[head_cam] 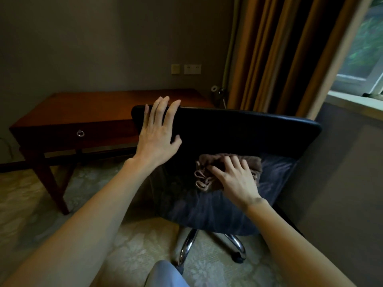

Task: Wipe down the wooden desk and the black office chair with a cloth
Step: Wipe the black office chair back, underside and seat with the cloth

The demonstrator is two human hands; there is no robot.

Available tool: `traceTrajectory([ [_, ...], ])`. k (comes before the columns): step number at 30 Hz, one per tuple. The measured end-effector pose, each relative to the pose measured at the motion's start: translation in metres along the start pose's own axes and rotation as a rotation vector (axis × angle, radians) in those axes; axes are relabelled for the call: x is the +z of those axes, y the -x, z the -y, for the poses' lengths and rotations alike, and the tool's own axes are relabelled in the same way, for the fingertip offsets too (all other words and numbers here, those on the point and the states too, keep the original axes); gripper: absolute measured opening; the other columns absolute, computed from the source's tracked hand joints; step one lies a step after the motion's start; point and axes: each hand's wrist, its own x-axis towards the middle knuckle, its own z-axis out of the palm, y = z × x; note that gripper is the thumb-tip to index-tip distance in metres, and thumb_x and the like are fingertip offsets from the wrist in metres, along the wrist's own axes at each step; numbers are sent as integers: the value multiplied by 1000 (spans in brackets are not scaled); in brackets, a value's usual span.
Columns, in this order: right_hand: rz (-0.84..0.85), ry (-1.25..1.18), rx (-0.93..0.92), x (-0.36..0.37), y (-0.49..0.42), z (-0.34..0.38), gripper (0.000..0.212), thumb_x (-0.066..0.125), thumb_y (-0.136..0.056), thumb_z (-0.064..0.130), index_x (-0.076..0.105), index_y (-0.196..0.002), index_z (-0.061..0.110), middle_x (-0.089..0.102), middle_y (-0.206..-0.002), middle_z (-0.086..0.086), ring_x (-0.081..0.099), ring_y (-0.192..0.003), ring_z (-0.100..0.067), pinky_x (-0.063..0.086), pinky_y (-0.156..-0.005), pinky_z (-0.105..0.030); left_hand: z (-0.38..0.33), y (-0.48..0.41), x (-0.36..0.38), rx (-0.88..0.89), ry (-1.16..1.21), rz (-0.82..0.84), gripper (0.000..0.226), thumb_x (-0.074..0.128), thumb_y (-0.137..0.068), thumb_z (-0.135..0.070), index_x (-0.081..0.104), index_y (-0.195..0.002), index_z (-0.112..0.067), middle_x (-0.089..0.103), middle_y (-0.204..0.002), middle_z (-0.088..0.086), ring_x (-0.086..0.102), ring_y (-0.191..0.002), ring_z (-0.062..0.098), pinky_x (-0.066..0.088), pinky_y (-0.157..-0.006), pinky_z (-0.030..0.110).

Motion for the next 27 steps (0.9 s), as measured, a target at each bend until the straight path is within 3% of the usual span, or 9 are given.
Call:
traceTrajectory([
  [3,23,-7,-21,-17,-4,4,66,78,-76,24,59,-139,31,54,-118,-10,49,-107,-35,42,-84,-43,-4,0,-3,-86,30,40,97,73,-90,-30,11,-163,-17,7,-170,13,-1,-160,30,8,-129,53],
  [5,-61,-24,-30,-38,-5,7,68,82,-74,25,60,-138,28,55,-115,-12,49,-103,-35,42,-81,-43,-11,0,-7,-107,-2,42,100,73,-90,-34,9,-163,-12,4,-171,17,-3,-160,32,9,-129,52],
  [9,-371,-23,11,-87,-5,4,60,76,-83,24,61,-140,20,56,-122,-21,46,-107,-37,37,-82,-45,-32,-8,-16,174,-61,38,105,79,-84,-31,12,-164,-15,9,-171,16,2,-160,31,7,-129,53],
  [11,-462,1,56,-110,-9,-5,53,66,-90,29,59,-142,19,47,-127,-21,43,-110,-37,35,-85,-46,-45,-18,-18,309,-5,50,91,69,-94,-41,17,-164,-17,16,-171,14,9,-160,29,7,-129,51],
  [13,-500,41,111,-127,-14,-17,52,59,-92,33,58,-142,20,40,-129,-19,41,-110,-36,33,-86,-46,-56,-29,-17,317,85,68,78,61,-98,-47,29,-162,-15,28,-167,12,19,-158,29,8,-129,49],
  [17,-476,105,215,-120,-13,-39,58,74,-87,20,58,-143,24,51,-128,-21,40,-111,-35,34,-86,-47,-60,-34,-9,262,88,34,73,73,-88,-38,43,-152,-19,49,-151,4,40,-145,25,14,-129,44],
  [21,-497,68,208,-74,-7,-40,65,81,-80,18,56,-140,24,41,-128,-19,40,-110,-36,33,-86,-48,-60,-33,-3,229,98,-4,75,80,-82,-33,46,-148,-20,54,-143,2,45,-138,25,18,-128,43],
  [23,-473,33,189,-45,-7,-31,65,82,-76,19,57,-136,22,45,-125,-21,43,-106,-38,34,-84,-47,-63,-33,-2,212,103,-22,71,79,-81,-30,49,-145,-19,57,-139,4,48,-135,25,20,-127,43],
  [27,-139,-19,45,18,12,4,65,86,-67,22,66,-129,26,57,-110,-17,48,-95,-35,40,-78,-44,-63,-33,1,199,125,-47,61,73,-84,-23,53,-141,-19,59,-134,3,50,-132,24,22,-127,43],
])
